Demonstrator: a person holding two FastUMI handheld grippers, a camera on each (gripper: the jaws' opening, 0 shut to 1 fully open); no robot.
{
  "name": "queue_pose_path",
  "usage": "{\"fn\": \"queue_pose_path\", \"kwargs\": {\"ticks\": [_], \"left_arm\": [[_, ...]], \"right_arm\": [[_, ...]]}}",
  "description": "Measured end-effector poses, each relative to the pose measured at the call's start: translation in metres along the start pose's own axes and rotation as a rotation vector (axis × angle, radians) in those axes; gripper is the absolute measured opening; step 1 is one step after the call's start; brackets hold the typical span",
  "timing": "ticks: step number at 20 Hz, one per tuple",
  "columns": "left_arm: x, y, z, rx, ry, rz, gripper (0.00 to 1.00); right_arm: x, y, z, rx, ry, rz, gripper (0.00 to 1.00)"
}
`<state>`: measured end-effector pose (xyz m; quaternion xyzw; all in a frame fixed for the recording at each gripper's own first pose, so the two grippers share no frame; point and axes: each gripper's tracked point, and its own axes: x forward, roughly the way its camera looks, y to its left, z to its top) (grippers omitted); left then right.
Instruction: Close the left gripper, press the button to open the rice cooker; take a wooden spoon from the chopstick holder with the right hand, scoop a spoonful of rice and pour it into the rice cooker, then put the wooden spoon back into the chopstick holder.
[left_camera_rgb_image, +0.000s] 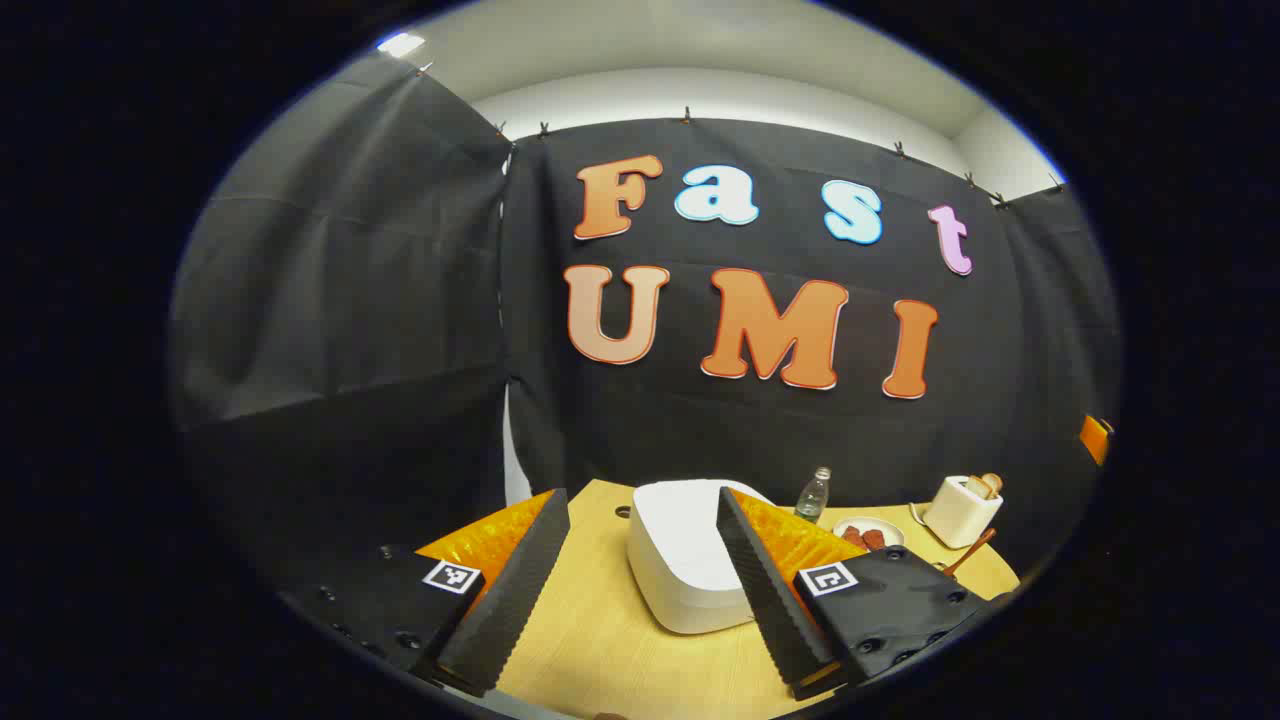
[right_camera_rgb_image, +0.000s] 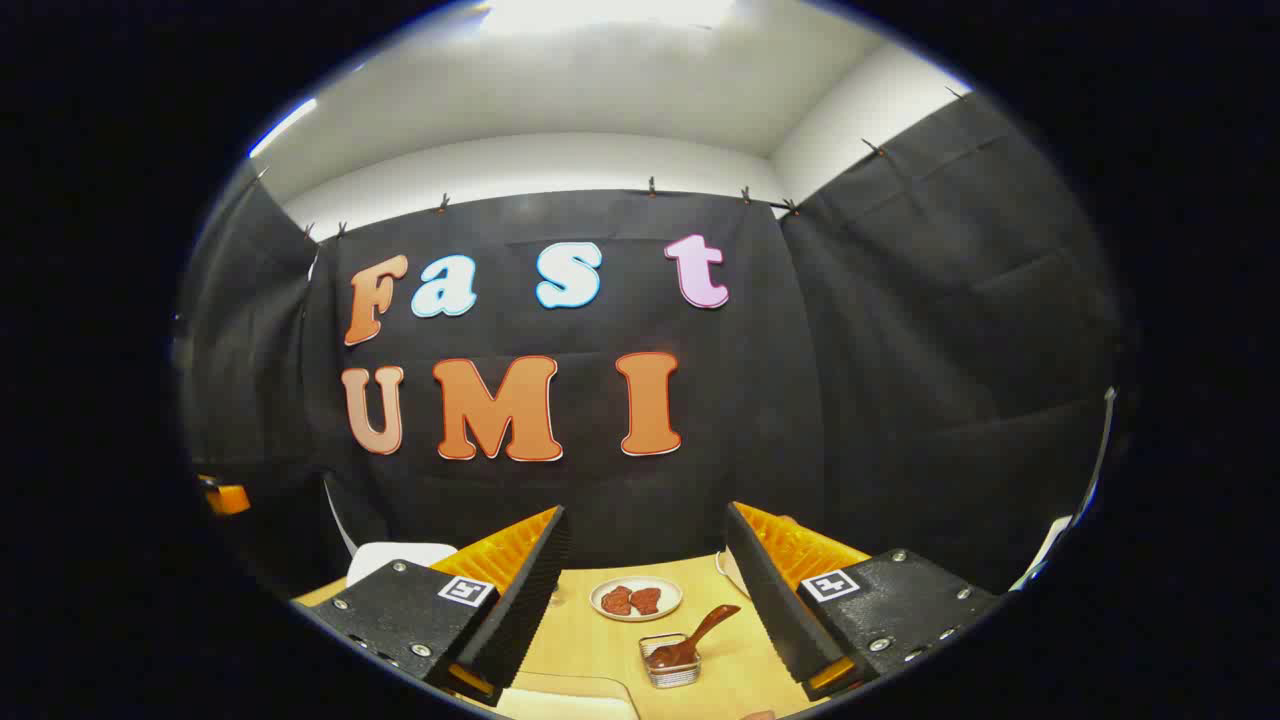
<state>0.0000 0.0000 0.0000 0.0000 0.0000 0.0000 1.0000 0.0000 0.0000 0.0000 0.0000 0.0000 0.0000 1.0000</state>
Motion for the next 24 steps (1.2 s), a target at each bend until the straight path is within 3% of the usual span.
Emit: {"fn": "queue_pose_path", "kwargs": {"ticks": [3,9,10,11,24], "left_arm": [[0.000,-0.018,0.012,-0.017,-0.015,-0.050,1.00],[-0.001,-0.034,0.017,0.023,-0.042,-0.019,1.00],[-0.001,-0.037,0.017,0.021,-0.038,-0.016,1.00],[0.001,-0.039,0.017,0.021,-0.031,-0.012,1.00],[0.006,-0.059,0.026,0.040,-0.033,0.018,1.00]], "right_arm": [[0.005,-0.007,0.007,0.029,-0.011,-0.020,0.95],[0.021,-0.030,-0.016,-0.056,0.124,-0.073,0.95],[0.023,-0.034,-0.019,-0.065,0.134,-0.080,1.00],[0.025,-0.036,-0.022,-0.074,0.145,-0.078,0.95],[0.041,-0.057,-0.016,-0.095,0.141,-0.034,0.95]]}}
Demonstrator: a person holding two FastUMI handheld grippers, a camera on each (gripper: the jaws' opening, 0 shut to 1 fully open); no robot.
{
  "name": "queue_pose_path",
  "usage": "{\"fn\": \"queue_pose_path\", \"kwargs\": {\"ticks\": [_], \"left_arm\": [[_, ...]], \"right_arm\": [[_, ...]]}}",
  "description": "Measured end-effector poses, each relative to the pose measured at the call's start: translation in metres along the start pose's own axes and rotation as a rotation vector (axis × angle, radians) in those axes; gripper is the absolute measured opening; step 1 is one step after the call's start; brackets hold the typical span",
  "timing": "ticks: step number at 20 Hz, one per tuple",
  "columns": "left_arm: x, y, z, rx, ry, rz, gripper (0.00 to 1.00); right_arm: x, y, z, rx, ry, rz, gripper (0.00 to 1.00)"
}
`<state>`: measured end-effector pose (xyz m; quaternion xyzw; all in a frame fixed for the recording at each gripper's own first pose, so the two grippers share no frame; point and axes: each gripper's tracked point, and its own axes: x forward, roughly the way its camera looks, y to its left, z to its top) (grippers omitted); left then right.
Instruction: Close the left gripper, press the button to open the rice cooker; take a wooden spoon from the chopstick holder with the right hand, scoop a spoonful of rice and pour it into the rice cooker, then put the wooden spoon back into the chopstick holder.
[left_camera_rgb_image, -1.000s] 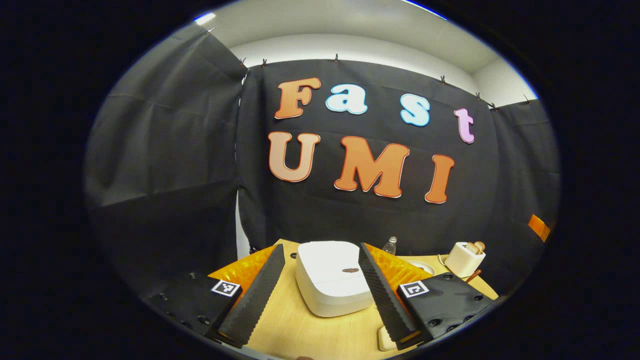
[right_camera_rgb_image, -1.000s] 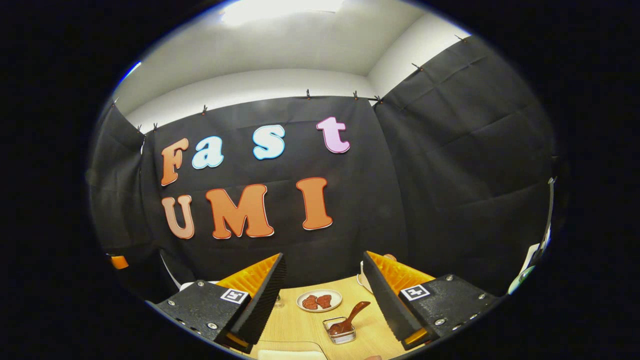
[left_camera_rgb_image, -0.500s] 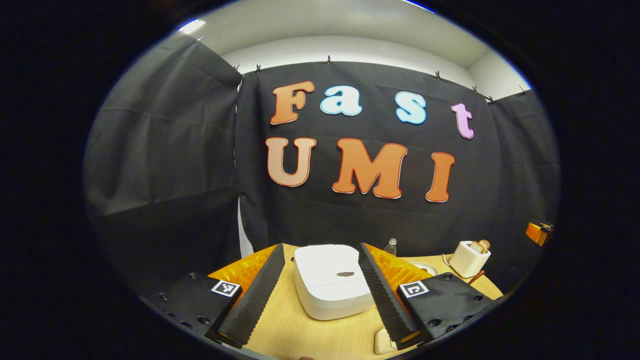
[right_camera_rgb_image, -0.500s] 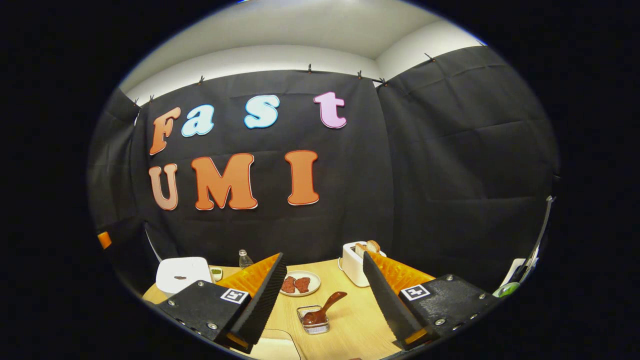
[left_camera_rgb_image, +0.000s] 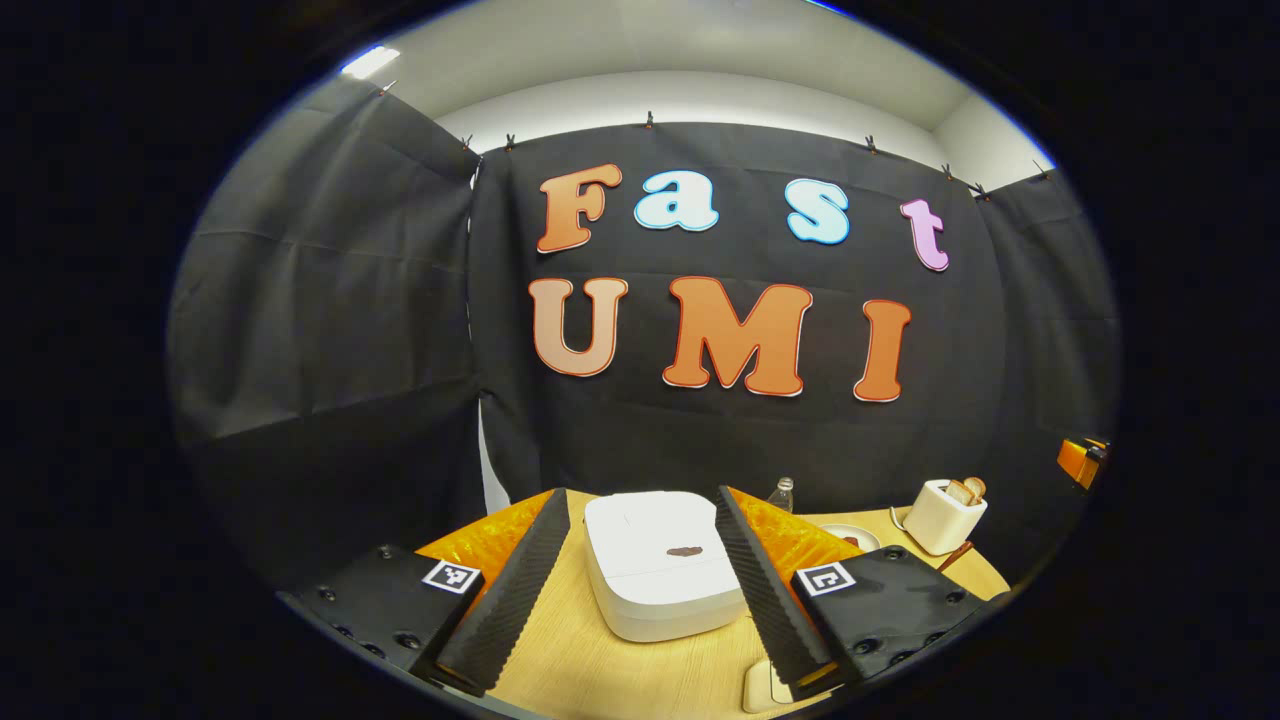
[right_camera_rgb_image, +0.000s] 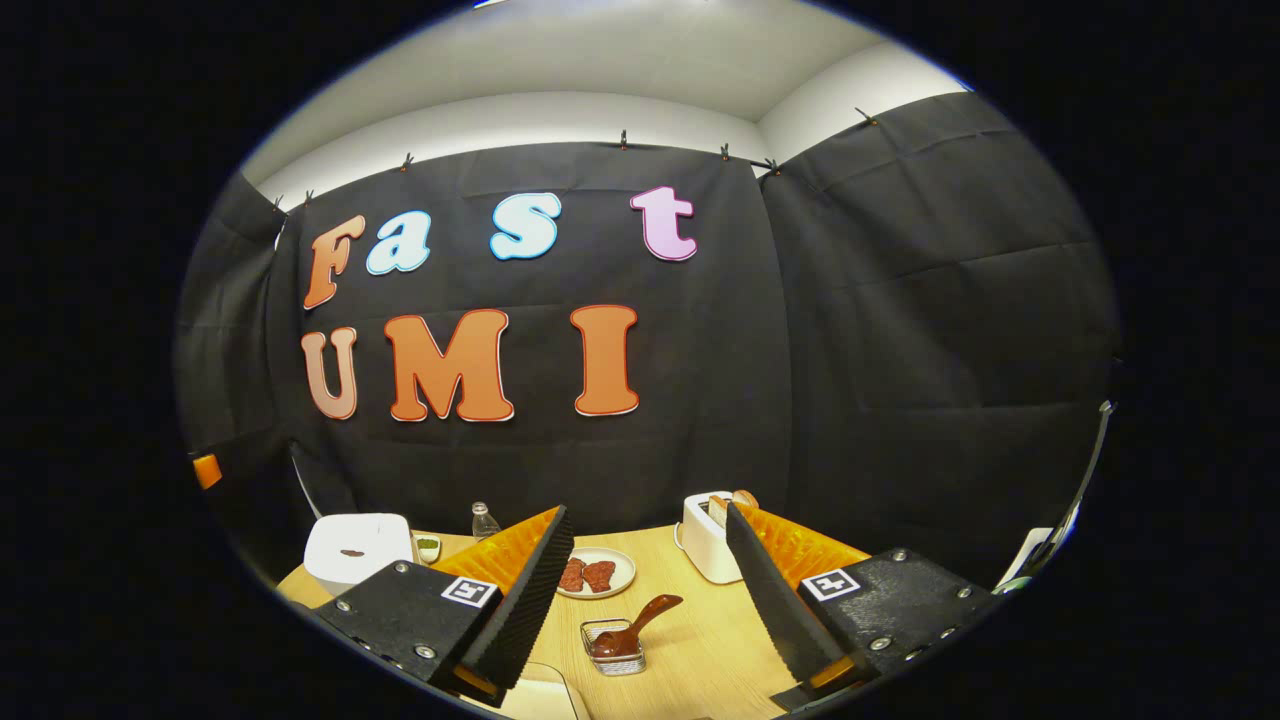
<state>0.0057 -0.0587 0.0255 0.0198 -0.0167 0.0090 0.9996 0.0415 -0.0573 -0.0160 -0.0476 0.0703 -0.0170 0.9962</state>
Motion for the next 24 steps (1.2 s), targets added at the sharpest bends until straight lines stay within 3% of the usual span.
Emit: {"fn": "queue_pose_path", "kwargs": {"ticks": [2,7,9,11,13,18,24], "left_arm": [[-0.001,-0.005,0.004,0.011,-0.005,-0.004,0.95],[0.003,-0.009,0.012,0.035,-0.013,-0.013,0.55],[0.004,-0.009,0.010,0.034,0.004,-0.008,0.24],[0.008,-0.018,0.003,0.024,0.033,-0.041,0.06],[0.007,-0.018,0.006,0.038,0.039,-0.035,0.06],[0.037,-0.039,-0.009,0.038,0.096,-0.102,0.05],[0.110,-0.058,-0.046,0.066,0.183,-0.144,0.04]], "right_arm": [[0.001,-0.003,0.002,0.005,-0.002,0.000,0.95],[0.006,-0.008,-0.001,0.006,0.004,-0.003,0.95],[0.006,-0.012,-0.003,0.003,0.007,-0.005,0.95],[0.007,-0.010,-0.003,0.000,0.009,0.000,0.95],[0.008,-0.011,-0.006,-0.002,0.014,0.002,0.95],[0.013,-0.013,-0.010,0.001,0.029,-0.001,0.95],[0.021,-0.018,-0.021,-0.009,0.054,-0.018,0.95]]}}
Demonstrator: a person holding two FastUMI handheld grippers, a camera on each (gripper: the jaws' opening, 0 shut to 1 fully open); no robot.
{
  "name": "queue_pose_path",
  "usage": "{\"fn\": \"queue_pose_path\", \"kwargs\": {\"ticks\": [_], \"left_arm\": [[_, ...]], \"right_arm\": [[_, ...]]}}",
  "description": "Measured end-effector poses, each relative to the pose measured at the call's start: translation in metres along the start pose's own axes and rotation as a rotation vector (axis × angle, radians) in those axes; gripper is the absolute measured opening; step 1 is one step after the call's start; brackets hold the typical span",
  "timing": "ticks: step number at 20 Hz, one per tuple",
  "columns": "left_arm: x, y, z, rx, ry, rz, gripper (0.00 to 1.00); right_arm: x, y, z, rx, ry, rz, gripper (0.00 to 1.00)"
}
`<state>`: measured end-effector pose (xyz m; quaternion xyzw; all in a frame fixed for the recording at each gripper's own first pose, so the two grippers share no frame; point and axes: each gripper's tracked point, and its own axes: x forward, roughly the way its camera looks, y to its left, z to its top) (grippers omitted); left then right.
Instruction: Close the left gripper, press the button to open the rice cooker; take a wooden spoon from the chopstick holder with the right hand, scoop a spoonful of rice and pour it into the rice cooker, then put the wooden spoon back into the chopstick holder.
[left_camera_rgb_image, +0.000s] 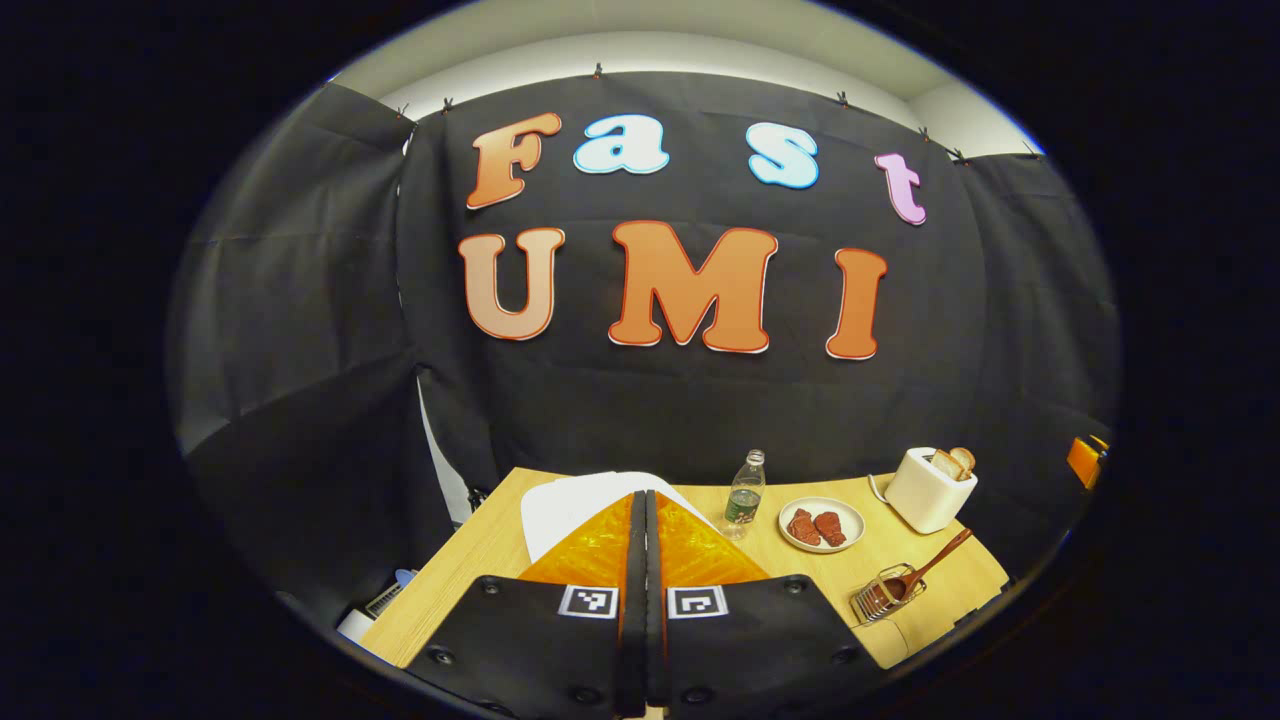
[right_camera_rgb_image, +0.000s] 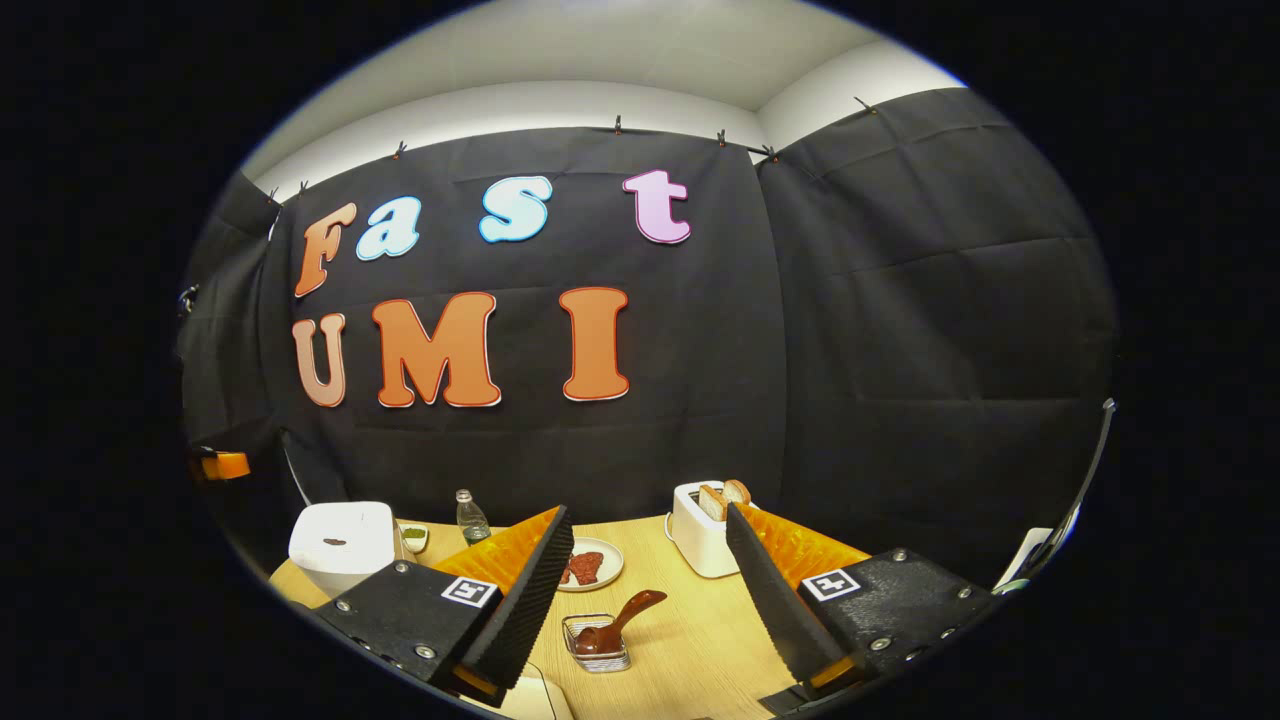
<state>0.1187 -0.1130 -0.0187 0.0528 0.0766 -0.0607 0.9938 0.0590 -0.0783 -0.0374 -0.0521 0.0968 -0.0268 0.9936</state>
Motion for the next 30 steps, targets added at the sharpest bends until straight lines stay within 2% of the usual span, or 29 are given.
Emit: {"fn": "queue_pose_path", "kwargs": {"ticks": [3,6,10,15,20,21,24,25,26,27,28,30], "left_arm": [[0.044,-0.005,-0.027,0.005,0.069,-0.023,0.02],[0.080,-0.011,-0.056,-0.032,0.136,-0.046,0.05],[0.112,-0.008,-0.097,0.019,0.225,-0.035,0.05],[0.125,-0.004,-0.133,-0.015,0.308,-0.023,0.05],[0.124,-0.004,-0.147,-0.041,0.329,-0.026,0.05],[0.122,-0.004,-0.146,-0.045,0.323,-0.029,0.07],[0.120,-0.001,-0.138,-0.005,0.305,-0.019,0.05],[0.117,-0.001,-0.122,0.000,0.264,-0.025,0.05],[0.115,0.000,-0.104,0.009,0.219,-0.028,0.05],[0.111,0.005,-0.090,0.022,0.188,-0.013,0.04],[0.106,0.009,-0.074,0.024,0.162,-0.004,0.05],[0.093,0.017,-0.045,-0.009,0.112,0.006,0.05]], "right_arm": [[0.002,-0.006,-0.008,0.004,0.017,-0.017,0.95],[0.006,-0.009,-0.015,0.001,0.034,-0.032,0.95],[0.010,-0.020,-0.025,0.019,0.066,-0.063,0.95],[0.011,-0.029,-0.034,0.006,0.088,-0.100,0.95],[0.010,-0.027,-0.040,-0.002,0.101,-0.105,0.95],[0.009,-0.025,-0.041,-0.002,0.102,-0.103,0.95],[0.007,-0.017,-0.040,-0.012,0.103,-0.087,0.95],[0.007,-0.018,-0.037,-0.019,0.095,-0.089,1.00],[0.008,-0.018,-0.034,-0.019,0.086,-0.090,0.95],[0.008,-0.016,-0.032,-0.012,0.083,-0.086,1.00],[0.009,-0.013,-0.031,-0.001,0.085,-0.082,0.95],[0.010,-0.010,-0.032,0.014,0.083,-0.072,0.95]]}}
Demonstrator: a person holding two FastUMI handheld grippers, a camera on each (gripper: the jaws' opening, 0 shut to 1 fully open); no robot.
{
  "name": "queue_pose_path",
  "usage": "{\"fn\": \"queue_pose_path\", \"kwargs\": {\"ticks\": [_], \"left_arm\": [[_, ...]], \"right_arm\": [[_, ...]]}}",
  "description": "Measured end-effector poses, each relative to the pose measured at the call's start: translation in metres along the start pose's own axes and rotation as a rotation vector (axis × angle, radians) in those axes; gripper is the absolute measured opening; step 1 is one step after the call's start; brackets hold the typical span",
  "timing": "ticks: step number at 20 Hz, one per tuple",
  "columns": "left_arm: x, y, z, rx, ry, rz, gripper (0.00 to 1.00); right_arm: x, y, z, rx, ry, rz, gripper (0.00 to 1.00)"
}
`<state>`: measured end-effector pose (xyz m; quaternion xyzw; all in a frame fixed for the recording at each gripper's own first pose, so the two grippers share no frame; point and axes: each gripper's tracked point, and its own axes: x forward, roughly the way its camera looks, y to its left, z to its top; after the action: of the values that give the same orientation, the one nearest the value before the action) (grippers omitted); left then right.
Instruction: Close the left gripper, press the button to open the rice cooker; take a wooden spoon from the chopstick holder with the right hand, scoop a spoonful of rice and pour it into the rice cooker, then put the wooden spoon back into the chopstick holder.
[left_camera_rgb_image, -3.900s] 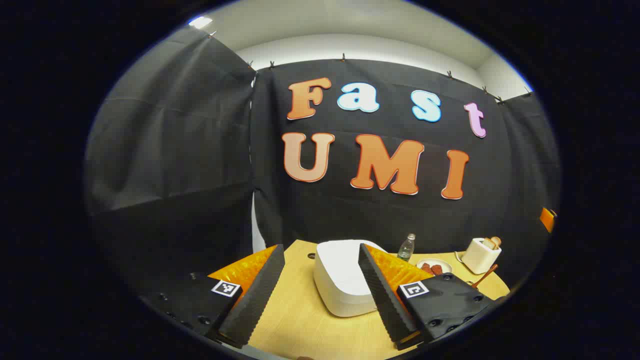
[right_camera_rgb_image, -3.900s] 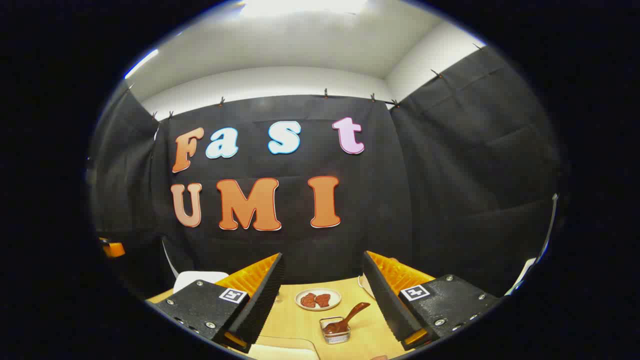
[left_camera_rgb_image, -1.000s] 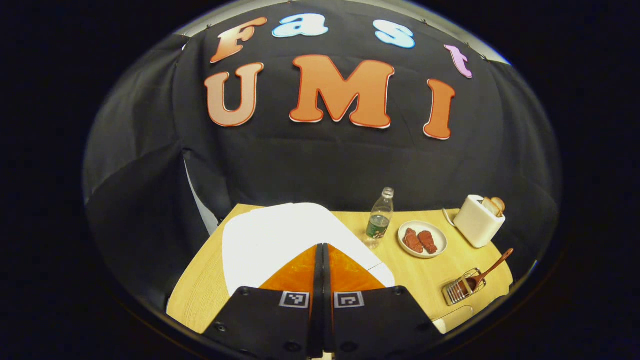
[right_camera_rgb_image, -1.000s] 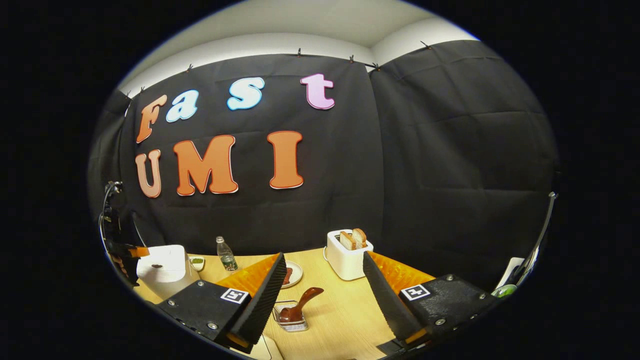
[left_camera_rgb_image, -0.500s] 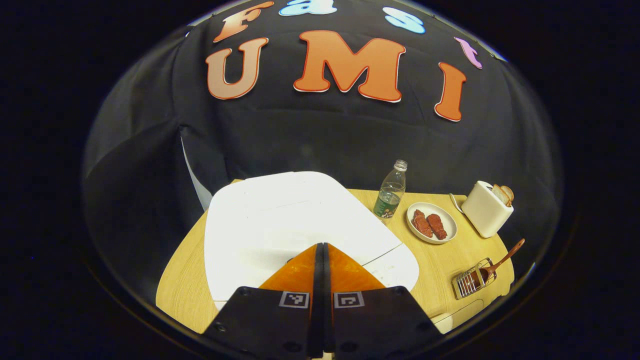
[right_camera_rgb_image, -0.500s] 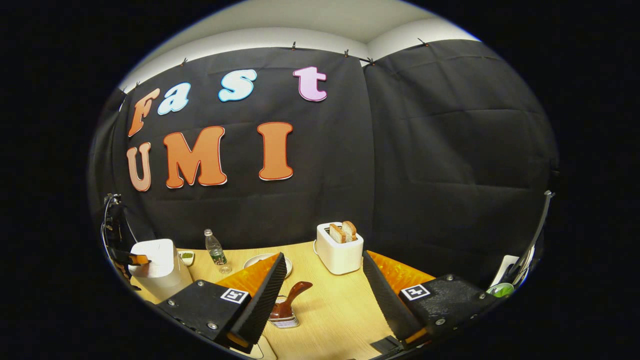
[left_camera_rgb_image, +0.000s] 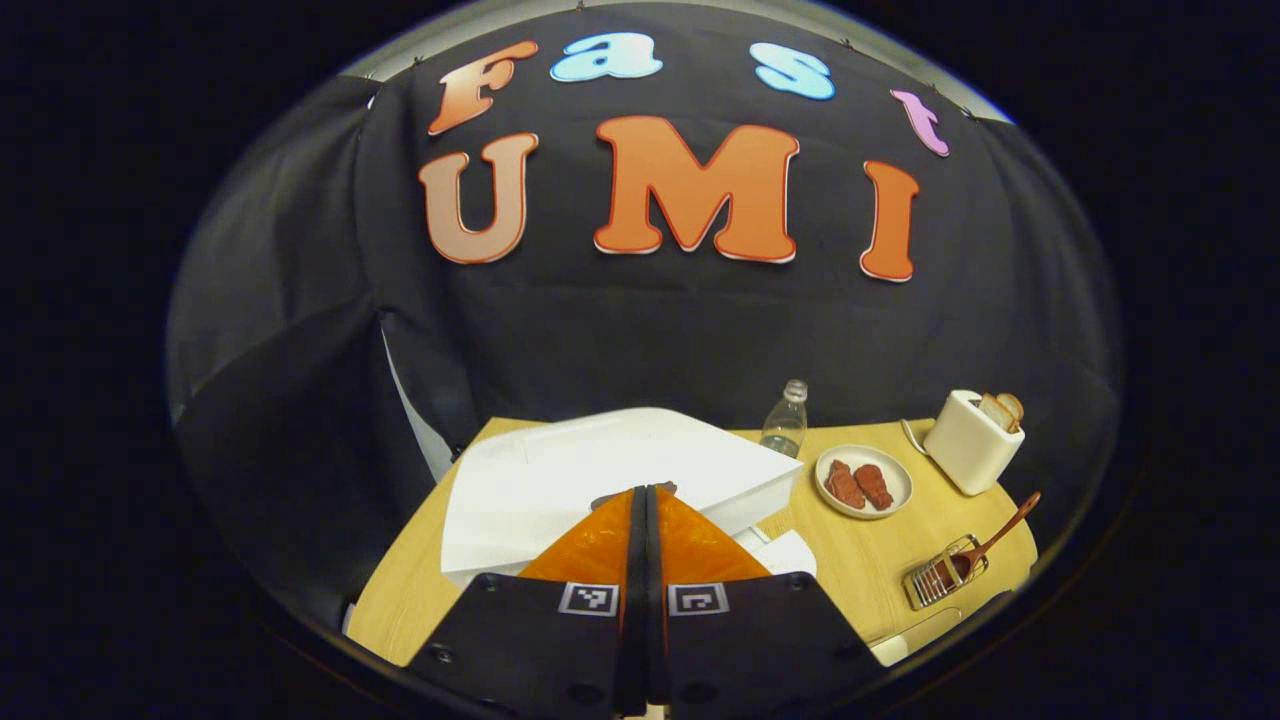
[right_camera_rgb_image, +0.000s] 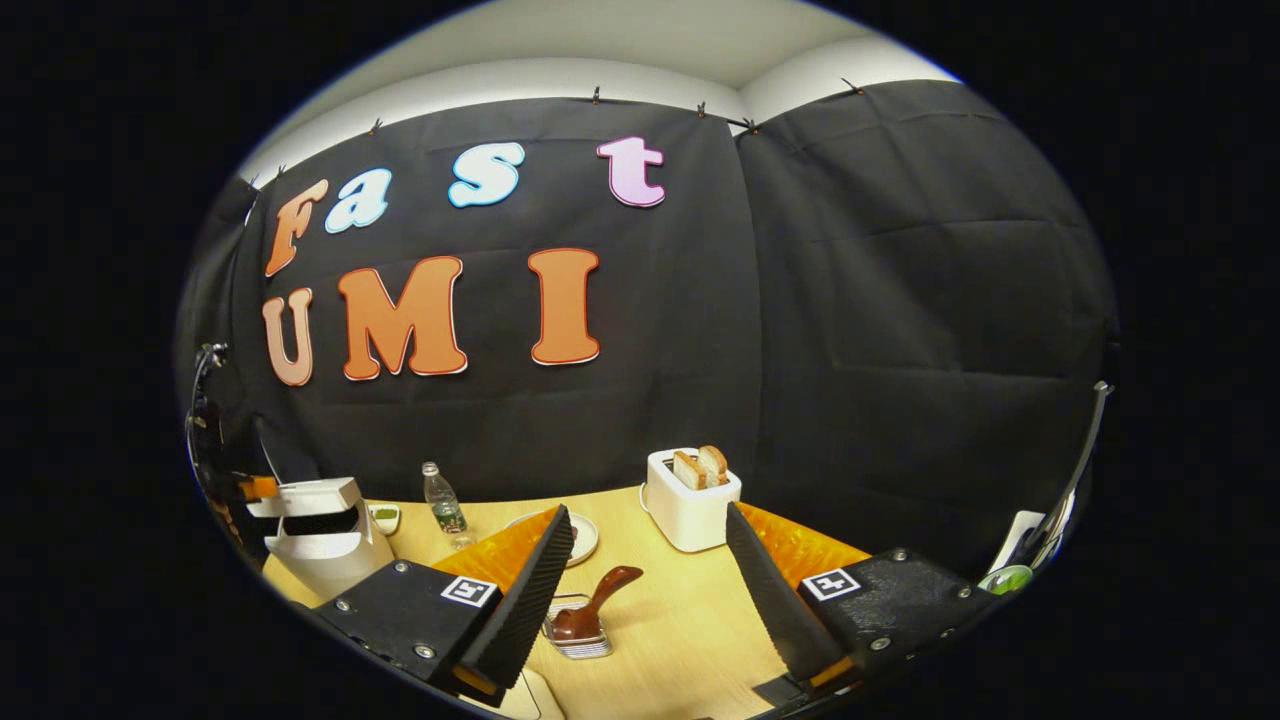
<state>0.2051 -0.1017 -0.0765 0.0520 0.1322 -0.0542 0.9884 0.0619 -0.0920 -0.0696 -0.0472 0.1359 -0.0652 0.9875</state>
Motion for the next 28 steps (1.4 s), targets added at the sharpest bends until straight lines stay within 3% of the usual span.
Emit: {"fn": "queue_pose_path", "kwargs": {"ticks": [9,14,15,16,18,19,21,22,23,25,26,28], "left_arm": [[-0.088,0.046,0.058,-0.099,-0.133,0.085,0.02],[-0.134,0.081,0.072,-0.064,-0.192,0.192,0.05],[-0.142,0.090,0.073,-0.056,-0.197,0.222,0.05],[-0.151,0.095,0.074,-0.049,-0.205,0.241,0.05],[-0.167,0.103,0.074,-0.050,-0.222,0.274,0.05],[-0.173,0.108,0.077,-0.046,-0.230,0.285,0.12],[-0.185,0.114,0.083,-0.037,-0.262,0.309,0.34],[-0.190,0.117,0.081,-0.037,-0.269,0.313,0.34],[-0.194,0.117,0.083,-0.038,-0.276,0.315,0.41],[-0.200,0.121,0.085,-0.049,-0.285,0.322,0.37],[-0.202,0.120,0.081,-0.053,-0.281,0.319,0.43],[-0.207,0.118,0.082,-0.060,-0.280,0.311,0.82]], "right_arm": [[0.029,0.007,-0.012,0.003,0.012,0.059,0.95],[0.063,0.013,-0.040,0.020,0.067,0.099,0.95],[0.070,0.014,-0.048,0.025,0.082,0.102,1.00],[0.077,0.015,-0.057,0.032,0.097,0.108,0.95],[0.088,0.017,-0.076,0.063,0.139,0.121,0.95],[0.091,0.019,-0.085,0.088,0.162,0.129,0.95],[0.102,0.024,-0.104,0.128,0.202,0.137,0.95],[0.107,0.025,-0.114,0.136,0.219,0.132,0.95],[0.111,0.025,-0.124,0.149,0.241,0.132,0.95],[0.116,0.026,-0.141,0.187,0.285,0.133,0.95],[0.119,0.026,-0.149,0.212,0.306,0.130,0.95],[0.123,0.026,-0.162,0.256,0.333,0.126,0.95]]}}
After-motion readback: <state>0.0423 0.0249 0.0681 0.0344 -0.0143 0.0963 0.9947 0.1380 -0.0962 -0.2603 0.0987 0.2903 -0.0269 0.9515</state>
